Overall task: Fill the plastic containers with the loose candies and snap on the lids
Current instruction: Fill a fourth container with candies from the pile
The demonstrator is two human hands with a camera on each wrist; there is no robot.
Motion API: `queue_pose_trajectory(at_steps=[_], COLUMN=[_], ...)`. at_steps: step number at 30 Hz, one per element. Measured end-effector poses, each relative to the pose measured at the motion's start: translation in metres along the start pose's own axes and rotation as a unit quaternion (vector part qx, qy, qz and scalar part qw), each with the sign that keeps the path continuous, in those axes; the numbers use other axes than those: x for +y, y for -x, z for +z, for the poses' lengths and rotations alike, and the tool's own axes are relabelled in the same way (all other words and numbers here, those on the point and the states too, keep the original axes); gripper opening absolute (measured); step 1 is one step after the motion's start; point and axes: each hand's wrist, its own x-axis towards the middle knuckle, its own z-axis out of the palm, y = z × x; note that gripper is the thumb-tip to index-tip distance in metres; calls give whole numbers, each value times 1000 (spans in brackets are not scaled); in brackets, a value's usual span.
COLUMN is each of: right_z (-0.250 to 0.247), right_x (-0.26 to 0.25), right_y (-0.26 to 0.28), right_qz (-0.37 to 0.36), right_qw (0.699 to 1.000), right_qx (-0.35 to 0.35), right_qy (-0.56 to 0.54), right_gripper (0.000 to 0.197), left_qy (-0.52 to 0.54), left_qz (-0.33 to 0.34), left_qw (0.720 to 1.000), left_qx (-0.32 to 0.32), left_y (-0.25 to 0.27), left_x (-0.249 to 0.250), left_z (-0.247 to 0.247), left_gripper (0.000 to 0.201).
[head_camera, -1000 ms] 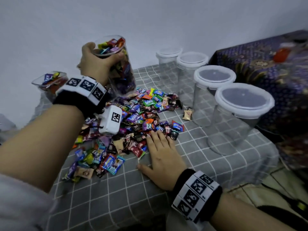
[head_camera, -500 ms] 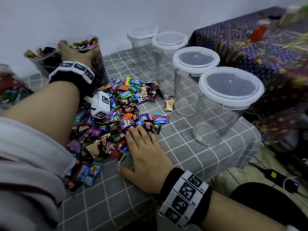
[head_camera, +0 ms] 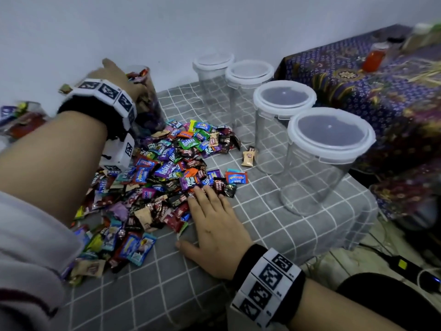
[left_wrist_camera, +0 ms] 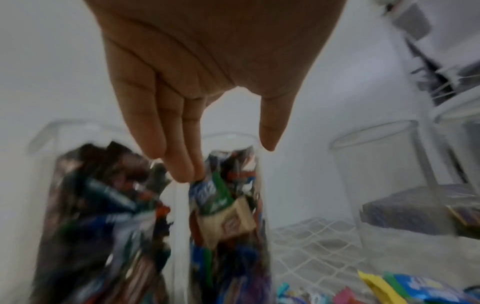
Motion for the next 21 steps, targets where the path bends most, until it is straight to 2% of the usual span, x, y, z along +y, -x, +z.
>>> queue_pose_trajectory(at_steps=[3,5,8,11,17,21], right_z=[1,1,1,0,1,2], right_x=[0,0,0,1,2,2], right_y=[0,0,0,-1,-2,-3], right_qz=[0,-1,-2,-4,-2,-4], right_qw=[1000,1000,1000,1000,1000,1000], right_qx=[3,0,-2,-2,-5,-1], right_qy=[0,4,1,-1,-5,-9], right_gripper=[81,81,81,81,82,82], left_qy=[16,71,186,231,286,346], left_qz=[76,112,166,197,174,160], left_qw=[997,991,967,949,937,921], left_qx=[19,-9,-59,-80,-100,-81], left_y=[4,10,21,21,7,5], left_x=[14,33,64,87,98,97], left_z=[-19,-20,-12,4,38,53], left_gripper=[73,74,78,84,86,84])
